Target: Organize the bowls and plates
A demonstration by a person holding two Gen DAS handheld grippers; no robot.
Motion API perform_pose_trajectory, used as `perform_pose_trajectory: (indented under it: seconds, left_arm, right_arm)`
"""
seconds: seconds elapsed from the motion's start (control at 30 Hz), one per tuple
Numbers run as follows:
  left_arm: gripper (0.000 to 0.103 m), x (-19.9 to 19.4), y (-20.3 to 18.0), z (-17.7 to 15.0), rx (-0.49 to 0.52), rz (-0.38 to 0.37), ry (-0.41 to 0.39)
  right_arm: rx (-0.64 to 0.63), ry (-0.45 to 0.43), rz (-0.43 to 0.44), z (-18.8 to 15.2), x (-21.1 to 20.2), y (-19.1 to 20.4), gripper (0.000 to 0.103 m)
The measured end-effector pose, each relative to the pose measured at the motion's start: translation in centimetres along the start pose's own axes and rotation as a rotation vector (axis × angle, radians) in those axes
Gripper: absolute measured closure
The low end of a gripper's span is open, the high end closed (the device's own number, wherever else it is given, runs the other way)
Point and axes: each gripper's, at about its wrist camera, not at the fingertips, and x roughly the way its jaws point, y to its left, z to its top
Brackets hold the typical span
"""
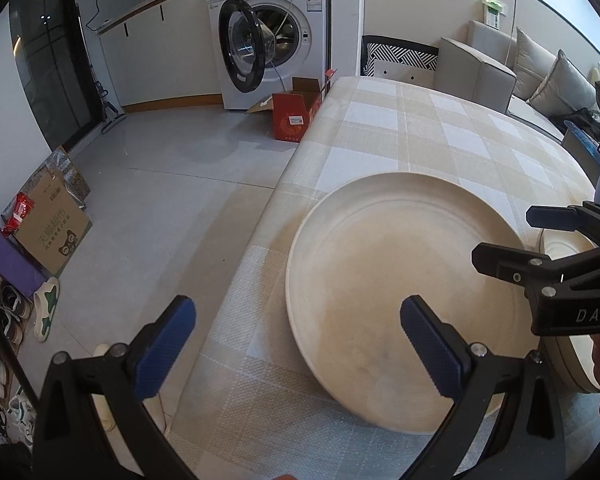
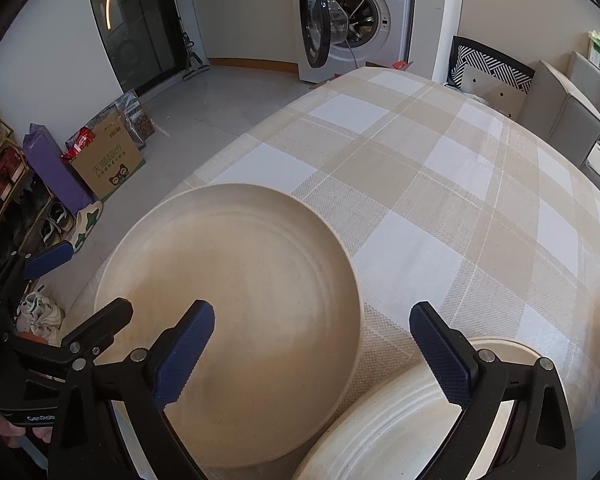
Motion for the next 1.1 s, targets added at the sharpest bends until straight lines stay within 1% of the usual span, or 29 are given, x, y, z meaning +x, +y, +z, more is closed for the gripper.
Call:
perform_pose_trajectory:
  seconds: [0.17,0.43,0.57,0.7,0.73,0.87,0.9,0.93,1.03,1.07,1.1]
  left_arm:
    - [0.0,0.1,0.0,0.0,0.005,-0.01,0.0]
    - [0.002,0.5,0.0,-0.1,0.009,-0.005,0.01]
    - [0.002,0.6,-0.1,-0.2,0.008,-0.009,0.014]
    - [0.009,0.9,-0.2,-0.2,0.015,-0.011,0.02]
    - [0.012,0.9,-0.2,-0.3,0.015,-0.012,0.022]
    - [0.018,1.0,-0.2,-0.3,0.013,-0.022,0.027]
    - [0.02,1.0,-0.2,-0.3,0.013,-0.024,0.026]
    - [0.025,1.0,-0.2,-0.3,0.014,-0.026,0.026]
    - [0.033,1.1,-0.2,-0.4,0.014,-0.036,0.035]
    - [0.035,1.1,-0.2,-0.4,0.014,-0.036,0.035]
    - [0.039,1.1,-0.2,-0.4,0.014,-0.037,0.034]
  right_arm:
    - [0.004,0.011,0.007,0.0,0.4,-0.1,0.006]
    - [-0.001,0.027,0.009,-0.1,0.9,-0.1,0.014]
    - [-0.002,0.03,0.007,0.0,0.9,-0.1,0.014]
    - [-0.002,0.037,0.003,-0.1,1.1,-0.1,0.015]
    - [-0.002,0.039,0.002,-0.1,1.2,-0.2,0.017]
    - [-0.004,0.047,-0.006,-0.1,1.4,-0.3,0.024]
    - [-0.003,0.05,-0.008,-0.2,1.4,-0.3,0.029]
    - [-0.005,0.052,-0.013,-0.2,1.5,-0.3,0.032]
    - [-0.009,0.058,-0.023,-0.2,1.6,-0.4,0.039]
    - [-0.01,0.06,-0.024,-0.2,1.7,-0.4,0.041]
    - [-0.012,0.061,-0.027,-0.2,1.7,-0.4,0.042]
